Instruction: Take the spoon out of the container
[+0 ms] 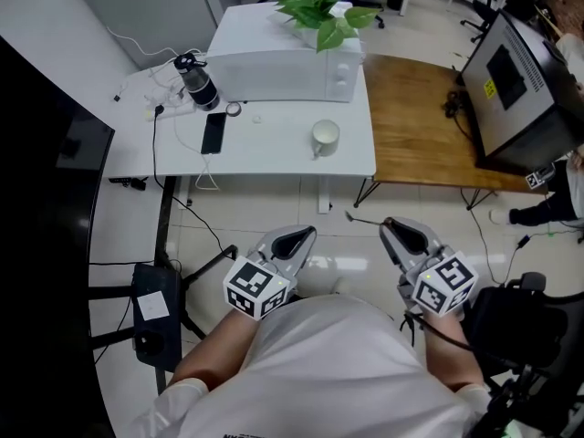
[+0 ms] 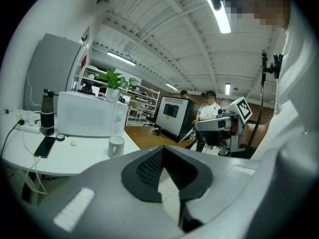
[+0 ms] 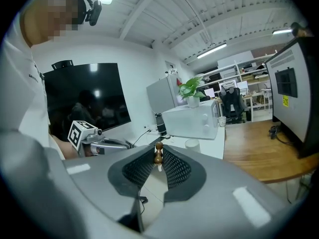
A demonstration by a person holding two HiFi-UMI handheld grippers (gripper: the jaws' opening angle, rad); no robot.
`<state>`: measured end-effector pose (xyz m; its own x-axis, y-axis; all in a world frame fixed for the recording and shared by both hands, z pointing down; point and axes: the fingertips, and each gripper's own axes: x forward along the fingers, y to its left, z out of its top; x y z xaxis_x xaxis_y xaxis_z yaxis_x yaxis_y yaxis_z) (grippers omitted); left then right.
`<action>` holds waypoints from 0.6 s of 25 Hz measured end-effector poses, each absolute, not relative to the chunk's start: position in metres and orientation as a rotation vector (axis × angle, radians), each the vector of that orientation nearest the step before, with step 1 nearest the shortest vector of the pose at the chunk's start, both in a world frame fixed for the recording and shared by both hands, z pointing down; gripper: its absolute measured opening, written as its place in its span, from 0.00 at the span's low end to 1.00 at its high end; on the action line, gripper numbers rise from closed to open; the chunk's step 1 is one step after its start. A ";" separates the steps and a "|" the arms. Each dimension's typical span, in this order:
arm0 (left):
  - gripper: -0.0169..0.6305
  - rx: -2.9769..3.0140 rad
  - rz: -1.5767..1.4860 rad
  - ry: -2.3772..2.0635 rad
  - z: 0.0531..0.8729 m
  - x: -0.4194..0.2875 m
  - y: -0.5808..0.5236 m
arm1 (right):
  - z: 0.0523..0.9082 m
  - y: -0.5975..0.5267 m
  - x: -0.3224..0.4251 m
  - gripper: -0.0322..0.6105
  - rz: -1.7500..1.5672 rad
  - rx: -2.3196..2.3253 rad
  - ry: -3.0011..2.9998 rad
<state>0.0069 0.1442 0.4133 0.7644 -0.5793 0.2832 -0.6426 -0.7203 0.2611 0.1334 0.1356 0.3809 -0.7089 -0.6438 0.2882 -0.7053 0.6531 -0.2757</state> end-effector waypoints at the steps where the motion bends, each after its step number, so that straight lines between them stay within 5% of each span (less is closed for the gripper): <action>1: 0.03 2.614 0.261 -0.930 0.414 0.003 0.145 | 0.383 0.137 0.130 0.14 0.567 1.121 -2.698; 15: 0.03 2.630 0.290 -0.855 0.415 -0.020 0.152 | 0.386 0.150 0.103 0.14 0.567 1.177 -2.657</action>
<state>-0.0195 0.1522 0.4153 0.7960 -0.5261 0.2992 -0.5997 -0.7526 0.2719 0.1035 0.1497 0.3855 -0.6701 -0.6735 0.3121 -0.7422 0.6136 -0.2695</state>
